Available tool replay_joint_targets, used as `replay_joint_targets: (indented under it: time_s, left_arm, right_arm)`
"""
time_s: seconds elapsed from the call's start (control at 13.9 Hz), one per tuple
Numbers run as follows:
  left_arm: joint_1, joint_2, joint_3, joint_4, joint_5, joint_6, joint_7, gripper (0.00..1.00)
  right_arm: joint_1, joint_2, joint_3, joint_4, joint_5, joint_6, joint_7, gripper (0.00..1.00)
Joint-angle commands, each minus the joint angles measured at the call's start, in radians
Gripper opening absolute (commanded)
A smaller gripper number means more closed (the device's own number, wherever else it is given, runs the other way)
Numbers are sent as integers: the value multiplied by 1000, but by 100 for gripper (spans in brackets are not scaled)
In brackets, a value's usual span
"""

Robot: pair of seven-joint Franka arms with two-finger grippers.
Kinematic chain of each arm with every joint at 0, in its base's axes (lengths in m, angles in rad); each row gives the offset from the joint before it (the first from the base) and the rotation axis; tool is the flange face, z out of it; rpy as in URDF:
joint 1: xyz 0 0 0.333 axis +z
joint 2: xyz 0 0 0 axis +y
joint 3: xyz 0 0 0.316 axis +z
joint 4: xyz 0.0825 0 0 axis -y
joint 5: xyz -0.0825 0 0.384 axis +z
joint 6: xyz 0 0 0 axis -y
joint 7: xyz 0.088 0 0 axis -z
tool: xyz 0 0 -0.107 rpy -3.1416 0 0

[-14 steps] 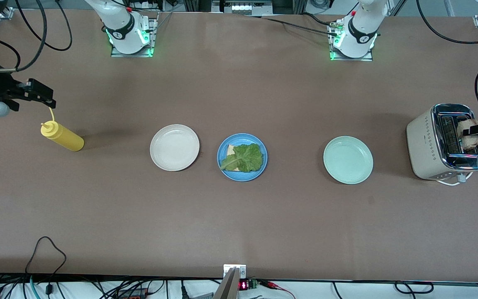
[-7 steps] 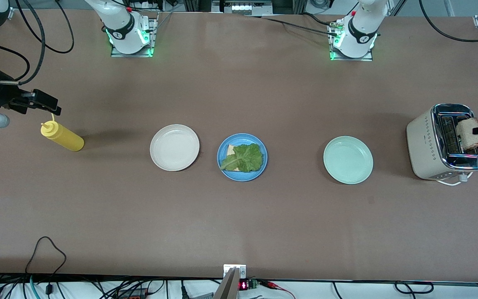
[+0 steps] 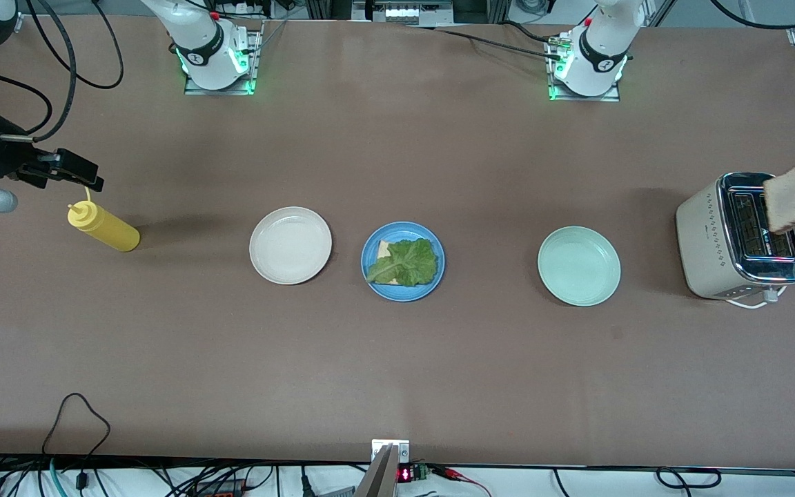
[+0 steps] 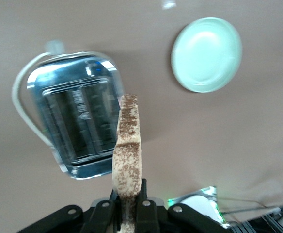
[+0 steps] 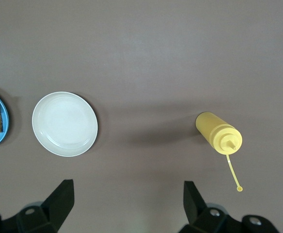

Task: Make sandwich in blue plate with both arms
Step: 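Grasp the second toast slice in the toaster with the left gripper and lift, then carry the toast slice with the left gripper over the blue plate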

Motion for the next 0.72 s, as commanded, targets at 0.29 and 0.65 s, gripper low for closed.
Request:
replay_joint_targets:
  time_s: [0.29,0.65]
  left_arm:
    - [-131,65,-240,-39,-203,34,-346,1]
    - [-297,101,-240,-205,-344,350,-475,1]
  right_arm:
    - [1,7,-1,19,16,-29,33,100]
    - [6,6,3,22,10,-32,31,100]
